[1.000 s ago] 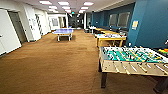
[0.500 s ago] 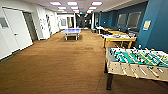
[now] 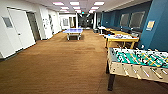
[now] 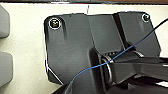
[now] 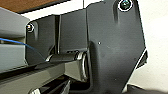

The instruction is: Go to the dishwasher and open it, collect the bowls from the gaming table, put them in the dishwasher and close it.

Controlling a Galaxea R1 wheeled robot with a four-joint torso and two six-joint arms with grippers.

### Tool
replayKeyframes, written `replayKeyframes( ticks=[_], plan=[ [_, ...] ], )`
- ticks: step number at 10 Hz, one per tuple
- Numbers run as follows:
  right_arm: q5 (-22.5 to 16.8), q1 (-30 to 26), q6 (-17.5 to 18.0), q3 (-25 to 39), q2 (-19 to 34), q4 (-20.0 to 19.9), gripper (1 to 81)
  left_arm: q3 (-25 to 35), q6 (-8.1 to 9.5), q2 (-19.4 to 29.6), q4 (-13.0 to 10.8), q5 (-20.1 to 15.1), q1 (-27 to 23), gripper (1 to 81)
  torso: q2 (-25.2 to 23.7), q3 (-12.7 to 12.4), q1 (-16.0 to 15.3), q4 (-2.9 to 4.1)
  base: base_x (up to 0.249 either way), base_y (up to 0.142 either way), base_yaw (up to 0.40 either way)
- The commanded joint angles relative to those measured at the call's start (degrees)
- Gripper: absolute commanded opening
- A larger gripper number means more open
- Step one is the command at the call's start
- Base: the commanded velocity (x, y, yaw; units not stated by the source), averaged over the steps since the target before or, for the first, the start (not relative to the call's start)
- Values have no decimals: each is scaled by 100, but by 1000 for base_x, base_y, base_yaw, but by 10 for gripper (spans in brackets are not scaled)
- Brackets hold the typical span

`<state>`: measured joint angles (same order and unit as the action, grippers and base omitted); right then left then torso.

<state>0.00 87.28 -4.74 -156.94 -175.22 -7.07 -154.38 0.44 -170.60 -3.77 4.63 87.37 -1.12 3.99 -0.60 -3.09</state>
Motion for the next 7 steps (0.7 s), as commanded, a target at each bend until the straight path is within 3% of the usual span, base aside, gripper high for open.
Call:
replayKeyframes(
  ticks=[1,3,7],
  plan=[
    [-360,-242,-27,7,-7,48,811,4,9,51,-10,-287,-242,811,0,0,0,0,0,0,0],
    [-360,-242,-27,7,2,48,811,4,35,51,-1,-287,-251,811,0,0,2,0,0,-46,-50],
    [-360,-233,-26,7,-7,48,811,4,53,34,-1,-287,-251,811,0,0,2,0,0,0,0]
  ],
)
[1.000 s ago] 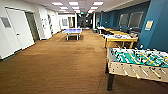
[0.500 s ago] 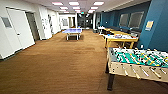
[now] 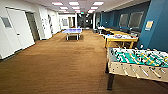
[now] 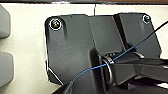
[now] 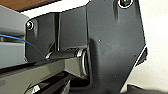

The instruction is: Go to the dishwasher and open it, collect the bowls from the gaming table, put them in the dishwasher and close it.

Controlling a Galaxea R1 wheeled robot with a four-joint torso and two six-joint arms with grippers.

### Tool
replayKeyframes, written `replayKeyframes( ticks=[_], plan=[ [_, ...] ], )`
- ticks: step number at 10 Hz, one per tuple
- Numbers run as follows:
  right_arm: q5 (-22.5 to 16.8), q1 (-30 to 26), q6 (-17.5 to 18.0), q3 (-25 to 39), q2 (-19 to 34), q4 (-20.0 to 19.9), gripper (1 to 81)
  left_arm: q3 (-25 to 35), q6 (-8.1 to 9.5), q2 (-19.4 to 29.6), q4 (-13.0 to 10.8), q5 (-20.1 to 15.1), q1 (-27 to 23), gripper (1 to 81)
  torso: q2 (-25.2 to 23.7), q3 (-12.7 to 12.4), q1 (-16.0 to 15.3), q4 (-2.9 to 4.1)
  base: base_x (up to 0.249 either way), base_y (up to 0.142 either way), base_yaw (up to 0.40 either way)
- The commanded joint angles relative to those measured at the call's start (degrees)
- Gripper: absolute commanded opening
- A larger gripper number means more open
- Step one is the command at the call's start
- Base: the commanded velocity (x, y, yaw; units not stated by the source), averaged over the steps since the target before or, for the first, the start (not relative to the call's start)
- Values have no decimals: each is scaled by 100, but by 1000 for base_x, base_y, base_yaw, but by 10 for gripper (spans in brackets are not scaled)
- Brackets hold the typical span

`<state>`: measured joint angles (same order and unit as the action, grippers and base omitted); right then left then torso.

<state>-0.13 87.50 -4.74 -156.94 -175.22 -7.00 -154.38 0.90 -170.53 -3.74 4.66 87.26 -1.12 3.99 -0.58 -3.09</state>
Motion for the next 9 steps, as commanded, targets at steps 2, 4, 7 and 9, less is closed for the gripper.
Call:
replayKeyframes(
  ticks=[2,4,7,9],
  plan=[
    [-347,-246,-18,7,-7,40,811,4,6,28,-4,-290,-240,811,0,0,0,0,0,0,0],
    [-347,-246,-18,24,-16,41,811,4,6,19,-4,-290,-240,811,0,0,0,0,0,0,0],
    [-338,-220,-18,24,-25,32,811,4,6,19,-4,-290,-240,811,-2,0,2,0,64,0,0],
    [-347,-237,-18,24,-42,41,811,4,6,28,-4,-290,-240,811,-6,-2,11,0,116,0,0]
  ],
)
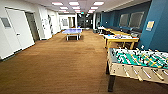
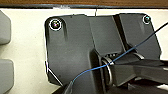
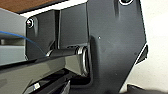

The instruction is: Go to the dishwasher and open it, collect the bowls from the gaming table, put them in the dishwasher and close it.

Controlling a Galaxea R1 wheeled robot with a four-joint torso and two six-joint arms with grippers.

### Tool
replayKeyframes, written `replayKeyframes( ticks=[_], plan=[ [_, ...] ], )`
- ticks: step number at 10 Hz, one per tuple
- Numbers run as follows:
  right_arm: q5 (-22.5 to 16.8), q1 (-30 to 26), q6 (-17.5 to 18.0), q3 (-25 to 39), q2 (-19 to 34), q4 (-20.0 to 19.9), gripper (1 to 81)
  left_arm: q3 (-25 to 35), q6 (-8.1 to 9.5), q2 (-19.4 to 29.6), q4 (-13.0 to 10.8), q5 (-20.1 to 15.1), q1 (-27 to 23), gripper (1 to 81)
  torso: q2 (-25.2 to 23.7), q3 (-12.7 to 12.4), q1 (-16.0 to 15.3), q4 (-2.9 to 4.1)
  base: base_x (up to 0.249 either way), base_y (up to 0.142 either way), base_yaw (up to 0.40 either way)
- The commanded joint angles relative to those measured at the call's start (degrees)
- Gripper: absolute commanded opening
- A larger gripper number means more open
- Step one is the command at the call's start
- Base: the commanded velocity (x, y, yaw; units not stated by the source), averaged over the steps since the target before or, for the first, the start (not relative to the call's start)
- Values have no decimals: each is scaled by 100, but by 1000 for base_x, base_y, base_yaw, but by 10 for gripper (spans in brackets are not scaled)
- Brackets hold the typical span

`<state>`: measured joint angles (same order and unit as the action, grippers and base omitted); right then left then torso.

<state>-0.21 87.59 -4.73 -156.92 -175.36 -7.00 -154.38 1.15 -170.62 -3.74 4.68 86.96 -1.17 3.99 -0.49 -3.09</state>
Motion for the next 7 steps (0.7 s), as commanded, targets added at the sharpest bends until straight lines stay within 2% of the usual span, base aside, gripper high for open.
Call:
replayKeyframes(
  ticks=[1,7],
  plan=[
    [-340,-246,-19,22,-37,41,811,4,-18,36,-4,-292,-209,811,0,0,0,0,127,0,0],
    [-340,-228,-19,4,-37,41,811,4,-18,36,5,-292,-209,811,0,-2,6,0,137,0,0]
  ],
)
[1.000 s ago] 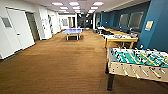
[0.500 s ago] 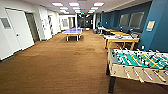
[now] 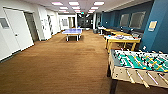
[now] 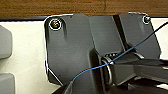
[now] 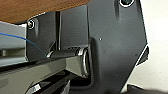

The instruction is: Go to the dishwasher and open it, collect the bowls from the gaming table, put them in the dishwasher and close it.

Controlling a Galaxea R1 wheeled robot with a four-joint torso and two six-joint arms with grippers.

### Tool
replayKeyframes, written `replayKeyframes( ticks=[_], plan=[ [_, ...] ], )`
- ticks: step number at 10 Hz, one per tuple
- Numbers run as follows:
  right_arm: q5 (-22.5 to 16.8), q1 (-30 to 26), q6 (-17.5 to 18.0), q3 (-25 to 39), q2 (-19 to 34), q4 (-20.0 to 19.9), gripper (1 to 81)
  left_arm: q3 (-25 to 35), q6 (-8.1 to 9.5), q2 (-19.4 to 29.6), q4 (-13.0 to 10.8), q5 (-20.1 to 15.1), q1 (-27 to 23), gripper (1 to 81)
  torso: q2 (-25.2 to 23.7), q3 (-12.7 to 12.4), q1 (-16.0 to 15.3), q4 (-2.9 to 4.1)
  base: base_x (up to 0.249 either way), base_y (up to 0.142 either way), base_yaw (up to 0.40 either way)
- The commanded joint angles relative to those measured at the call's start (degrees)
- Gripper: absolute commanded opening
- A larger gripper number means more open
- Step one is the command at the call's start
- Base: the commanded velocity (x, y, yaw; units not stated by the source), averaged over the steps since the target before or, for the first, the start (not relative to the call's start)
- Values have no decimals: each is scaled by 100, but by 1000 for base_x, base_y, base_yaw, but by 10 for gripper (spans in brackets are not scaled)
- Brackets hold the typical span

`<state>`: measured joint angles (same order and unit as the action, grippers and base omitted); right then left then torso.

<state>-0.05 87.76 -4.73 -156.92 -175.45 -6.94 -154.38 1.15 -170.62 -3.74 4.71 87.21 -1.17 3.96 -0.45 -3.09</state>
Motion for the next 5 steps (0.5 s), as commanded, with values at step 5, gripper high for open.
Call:
replayKeyframes(
  ticks=[5],
  plan=[
    [-355,-263,-19,13,-28,34,811,4,-18,36,5,-286,-235,811,0,0,0,0,137,0,0]
  ],
)
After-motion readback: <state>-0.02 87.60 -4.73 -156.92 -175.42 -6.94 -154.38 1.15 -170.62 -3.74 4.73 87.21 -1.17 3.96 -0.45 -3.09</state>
